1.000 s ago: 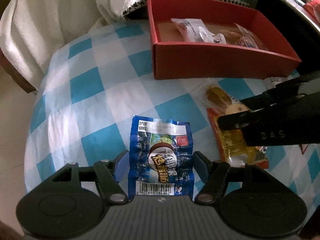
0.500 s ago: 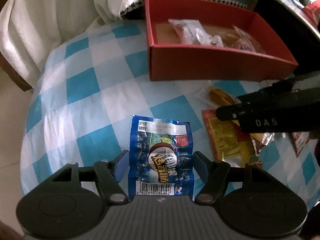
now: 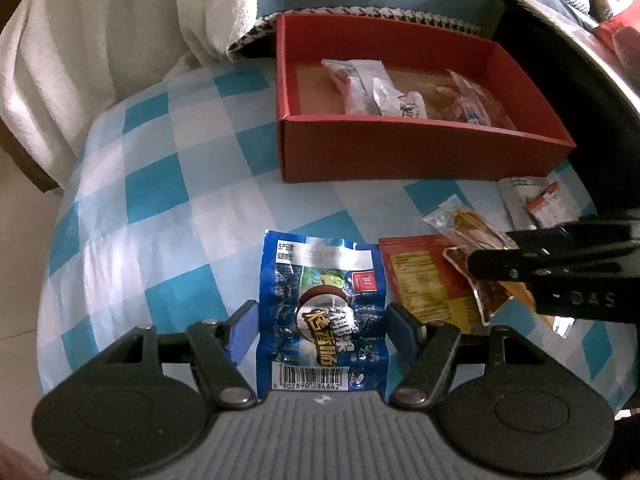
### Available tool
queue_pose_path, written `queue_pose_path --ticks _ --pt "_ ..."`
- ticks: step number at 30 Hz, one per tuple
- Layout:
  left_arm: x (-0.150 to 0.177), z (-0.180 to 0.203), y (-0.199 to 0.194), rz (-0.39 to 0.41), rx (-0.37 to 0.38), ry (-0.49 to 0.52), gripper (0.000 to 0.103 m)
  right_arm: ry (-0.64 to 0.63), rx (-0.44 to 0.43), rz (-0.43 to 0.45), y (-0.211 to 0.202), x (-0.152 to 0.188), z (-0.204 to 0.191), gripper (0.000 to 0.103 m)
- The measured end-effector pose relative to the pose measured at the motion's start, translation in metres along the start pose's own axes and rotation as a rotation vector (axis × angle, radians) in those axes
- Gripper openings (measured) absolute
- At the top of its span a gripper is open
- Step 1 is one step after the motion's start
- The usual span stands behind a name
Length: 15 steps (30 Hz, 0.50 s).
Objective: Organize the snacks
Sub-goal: 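Lift the blue packet with the left tool while the right tool lifts the yellow bar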
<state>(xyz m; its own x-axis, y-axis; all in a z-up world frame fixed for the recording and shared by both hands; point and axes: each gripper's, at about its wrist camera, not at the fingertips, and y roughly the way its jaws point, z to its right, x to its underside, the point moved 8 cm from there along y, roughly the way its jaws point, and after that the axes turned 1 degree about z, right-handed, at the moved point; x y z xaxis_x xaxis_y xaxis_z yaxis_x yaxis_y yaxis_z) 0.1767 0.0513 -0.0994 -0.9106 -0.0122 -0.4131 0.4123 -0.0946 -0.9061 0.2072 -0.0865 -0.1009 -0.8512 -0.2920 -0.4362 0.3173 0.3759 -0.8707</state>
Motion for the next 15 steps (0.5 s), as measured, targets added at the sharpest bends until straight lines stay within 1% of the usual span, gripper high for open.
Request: queue_pose_path --ticks 6,10,15 --pt "-0.004 0.008 -0.006 0.021 0.005 0.014 0.063 0.052 0.000 0.025 -0.015 0.010 0.008 0.047" --pt "-0.004 0.011 -0.008 0.035 -0.002 0.026 0.063 0.103 -0.007 0.075 -0.031 0.008 0.017 0.047" --pt "-0.006 0.014 -0.010 0.045 -0.007 0.034 0.063 0.102 -0.001 0.085 -0.033 0.009 0.017 0.047"
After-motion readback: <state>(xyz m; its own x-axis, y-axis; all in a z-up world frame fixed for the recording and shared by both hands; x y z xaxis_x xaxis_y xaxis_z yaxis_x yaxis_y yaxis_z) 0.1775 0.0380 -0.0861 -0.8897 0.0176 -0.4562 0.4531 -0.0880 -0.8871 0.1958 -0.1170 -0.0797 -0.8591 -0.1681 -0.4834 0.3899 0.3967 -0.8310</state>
